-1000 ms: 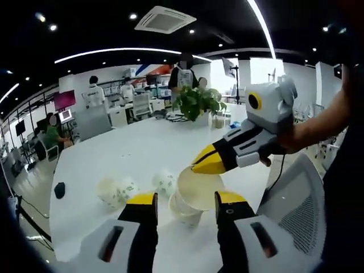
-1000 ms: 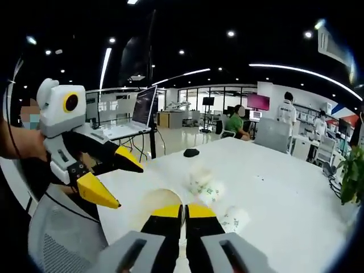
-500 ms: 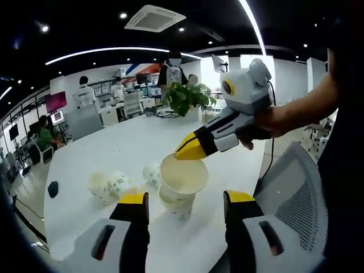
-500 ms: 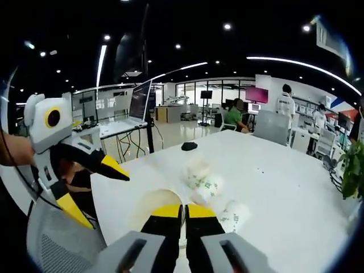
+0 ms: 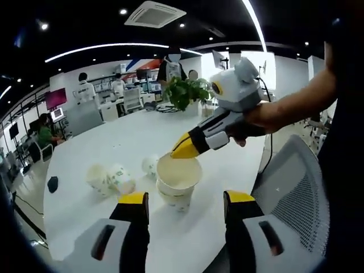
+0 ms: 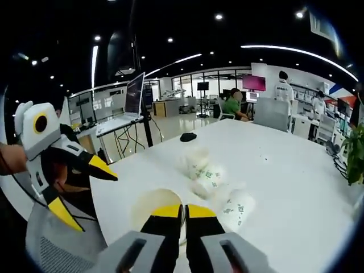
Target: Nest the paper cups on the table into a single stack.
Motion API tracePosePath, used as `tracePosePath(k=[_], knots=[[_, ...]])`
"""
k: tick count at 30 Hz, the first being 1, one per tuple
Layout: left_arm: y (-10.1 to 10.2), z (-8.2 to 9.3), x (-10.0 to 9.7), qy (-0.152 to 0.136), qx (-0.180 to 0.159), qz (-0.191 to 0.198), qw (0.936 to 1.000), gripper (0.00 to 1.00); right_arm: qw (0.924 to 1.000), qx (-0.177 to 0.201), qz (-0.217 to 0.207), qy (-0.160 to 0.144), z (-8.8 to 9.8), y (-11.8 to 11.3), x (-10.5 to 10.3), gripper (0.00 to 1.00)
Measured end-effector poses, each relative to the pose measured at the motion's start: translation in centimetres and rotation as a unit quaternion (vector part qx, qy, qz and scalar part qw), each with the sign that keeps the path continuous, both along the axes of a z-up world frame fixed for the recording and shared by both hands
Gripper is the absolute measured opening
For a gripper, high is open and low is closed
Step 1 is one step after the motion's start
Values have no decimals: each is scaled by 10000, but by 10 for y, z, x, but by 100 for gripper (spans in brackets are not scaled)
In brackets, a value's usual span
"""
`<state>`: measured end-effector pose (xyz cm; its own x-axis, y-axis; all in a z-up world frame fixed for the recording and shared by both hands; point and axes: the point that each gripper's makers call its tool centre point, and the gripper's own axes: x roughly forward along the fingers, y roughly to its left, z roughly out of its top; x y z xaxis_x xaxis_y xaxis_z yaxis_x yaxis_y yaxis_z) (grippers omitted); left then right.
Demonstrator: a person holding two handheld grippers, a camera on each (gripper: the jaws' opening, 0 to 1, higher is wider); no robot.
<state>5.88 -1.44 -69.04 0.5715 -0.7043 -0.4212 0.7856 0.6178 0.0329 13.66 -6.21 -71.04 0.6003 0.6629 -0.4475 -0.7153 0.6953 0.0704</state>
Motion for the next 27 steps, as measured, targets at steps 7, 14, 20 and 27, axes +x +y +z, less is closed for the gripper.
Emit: tracePosePath(k=[7,14,20,27], knots=[[2,-6,-1,54,32,7,10000,51,9999,-110,-3,72,-17,-1,1,0],[3,-9,-3,78,73,3,9999,51,9995,-313,5,84,-32,-4,3,0],[5,-11,-3,91,84,22,9999,50,9992,-374,-27,108,-40,-5,6,0],[6,-13,-4,110,96,35,9999,50,9990,-417,-90,166,-47,-6,8,0]])
